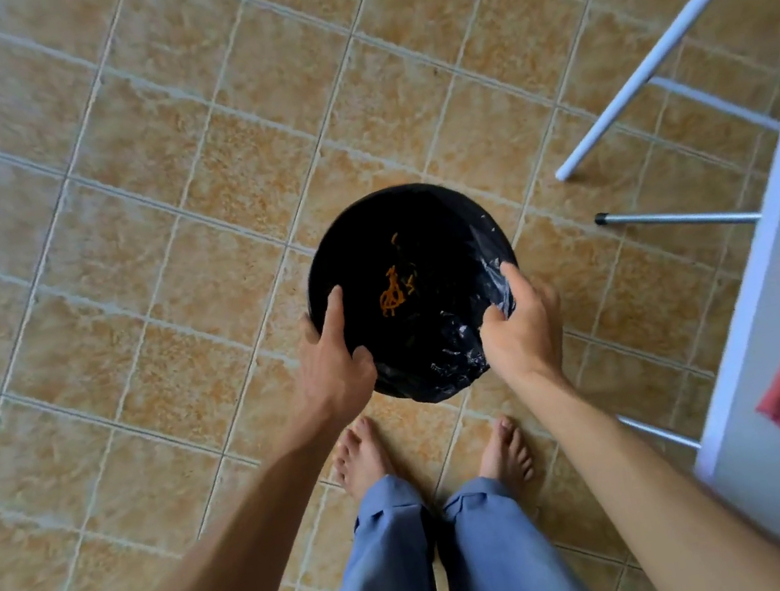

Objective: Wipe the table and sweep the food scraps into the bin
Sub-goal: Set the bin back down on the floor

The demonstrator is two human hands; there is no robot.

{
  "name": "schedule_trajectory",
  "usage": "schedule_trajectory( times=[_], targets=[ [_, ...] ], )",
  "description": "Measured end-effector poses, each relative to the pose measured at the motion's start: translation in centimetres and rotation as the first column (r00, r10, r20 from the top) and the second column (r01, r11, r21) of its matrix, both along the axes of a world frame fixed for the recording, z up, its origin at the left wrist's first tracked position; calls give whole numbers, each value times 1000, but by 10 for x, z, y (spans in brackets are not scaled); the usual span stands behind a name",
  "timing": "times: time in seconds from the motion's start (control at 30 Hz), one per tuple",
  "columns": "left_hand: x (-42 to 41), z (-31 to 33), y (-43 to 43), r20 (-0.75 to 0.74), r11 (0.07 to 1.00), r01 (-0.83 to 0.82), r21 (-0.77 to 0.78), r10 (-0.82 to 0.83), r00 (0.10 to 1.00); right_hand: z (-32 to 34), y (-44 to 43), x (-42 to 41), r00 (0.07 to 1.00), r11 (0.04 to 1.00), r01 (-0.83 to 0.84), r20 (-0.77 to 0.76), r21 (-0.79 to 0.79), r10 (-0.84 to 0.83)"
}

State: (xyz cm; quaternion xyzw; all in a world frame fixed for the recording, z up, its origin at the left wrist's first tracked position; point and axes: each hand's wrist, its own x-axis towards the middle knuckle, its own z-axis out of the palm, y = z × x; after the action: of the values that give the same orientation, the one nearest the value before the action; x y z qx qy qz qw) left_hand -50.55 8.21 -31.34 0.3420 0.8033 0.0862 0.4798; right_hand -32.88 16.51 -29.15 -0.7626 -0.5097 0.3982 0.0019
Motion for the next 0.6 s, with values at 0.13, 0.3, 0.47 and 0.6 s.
schedule_trajectory(
  times=[0.13, 0.3, 0.47, 0.6],
  targets=[
    [28, 49, 4, 36, 997, -59, 44, 57, 998, 79, -12, 4, 984, 978, -125, -105, 169, 144],
    [75, 115, 19, 78, 981, 35, 192, -51, 996, 167, -6, 47, 989, 809, -115, -8, 577, 146],
    [130, 151, 33, 72, 950, 101, 295, -128, 989, 172, 12, 139, 985, 797, 34, 117, 603, -130],
    [176, 162, 31, -17, 903, 139, 407, -144, 989, 132, -1, 163, 951, 867, -221, 297, 447, 90]
  ],
)
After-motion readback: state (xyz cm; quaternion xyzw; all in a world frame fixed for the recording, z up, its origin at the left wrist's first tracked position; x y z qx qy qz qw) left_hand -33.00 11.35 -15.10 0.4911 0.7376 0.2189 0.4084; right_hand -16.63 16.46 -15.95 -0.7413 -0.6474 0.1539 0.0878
